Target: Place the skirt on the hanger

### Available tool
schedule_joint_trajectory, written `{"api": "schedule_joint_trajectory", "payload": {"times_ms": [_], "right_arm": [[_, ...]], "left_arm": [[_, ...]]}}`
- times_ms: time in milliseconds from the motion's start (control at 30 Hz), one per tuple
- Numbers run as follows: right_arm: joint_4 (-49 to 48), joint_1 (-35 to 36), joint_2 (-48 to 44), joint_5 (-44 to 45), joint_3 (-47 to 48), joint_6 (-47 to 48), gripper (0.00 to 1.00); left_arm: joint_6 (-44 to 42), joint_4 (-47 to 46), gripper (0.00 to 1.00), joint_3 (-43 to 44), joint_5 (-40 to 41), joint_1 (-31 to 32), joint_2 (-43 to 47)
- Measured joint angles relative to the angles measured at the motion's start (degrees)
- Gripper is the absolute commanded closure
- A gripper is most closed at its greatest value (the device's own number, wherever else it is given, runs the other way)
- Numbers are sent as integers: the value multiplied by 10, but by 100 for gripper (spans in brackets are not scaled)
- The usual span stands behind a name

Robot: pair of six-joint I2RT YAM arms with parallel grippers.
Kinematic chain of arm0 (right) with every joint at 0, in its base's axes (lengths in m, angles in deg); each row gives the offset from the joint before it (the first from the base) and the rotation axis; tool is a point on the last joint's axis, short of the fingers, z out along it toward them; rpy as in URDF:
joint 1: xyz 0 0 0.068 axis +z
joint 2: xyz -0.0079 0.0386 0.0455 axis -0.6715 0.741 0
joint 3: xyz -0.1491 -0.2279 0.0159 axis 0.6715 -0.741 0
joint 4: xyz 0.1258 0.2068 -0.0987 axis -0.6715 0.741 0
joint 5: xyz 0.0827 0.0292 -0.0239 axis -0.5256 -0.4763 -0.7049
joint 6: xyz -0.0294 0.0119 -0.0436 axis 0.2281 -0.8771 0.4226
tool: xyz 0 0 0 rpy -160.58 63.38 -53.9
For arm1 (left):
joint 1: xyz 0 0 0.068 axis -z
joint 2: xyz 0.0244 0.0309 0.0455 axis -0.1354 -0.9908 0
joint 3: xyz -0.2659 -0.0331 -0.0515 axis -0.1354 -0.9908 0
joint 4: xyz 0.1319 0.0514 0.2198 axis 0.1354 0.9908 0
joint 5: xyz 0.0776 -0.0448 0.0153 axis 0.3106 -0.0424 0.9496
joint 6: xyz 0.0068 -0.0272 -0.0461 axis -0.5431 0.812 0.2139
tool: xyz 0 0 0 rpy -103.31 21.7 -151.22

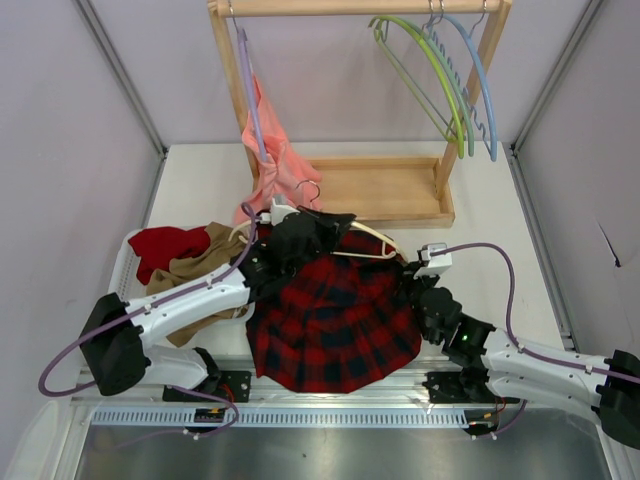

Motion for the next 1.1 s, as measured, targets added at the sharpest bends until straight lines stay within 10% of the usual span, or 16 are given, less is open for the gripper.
{"api": "schedule_joint_trajectory", "payload": {"times_ms": [1100], "right_arm": [[-71,42,10,72,9,108,100]], "left_arm": [[53,23,100,26,17,9,-17]]}}
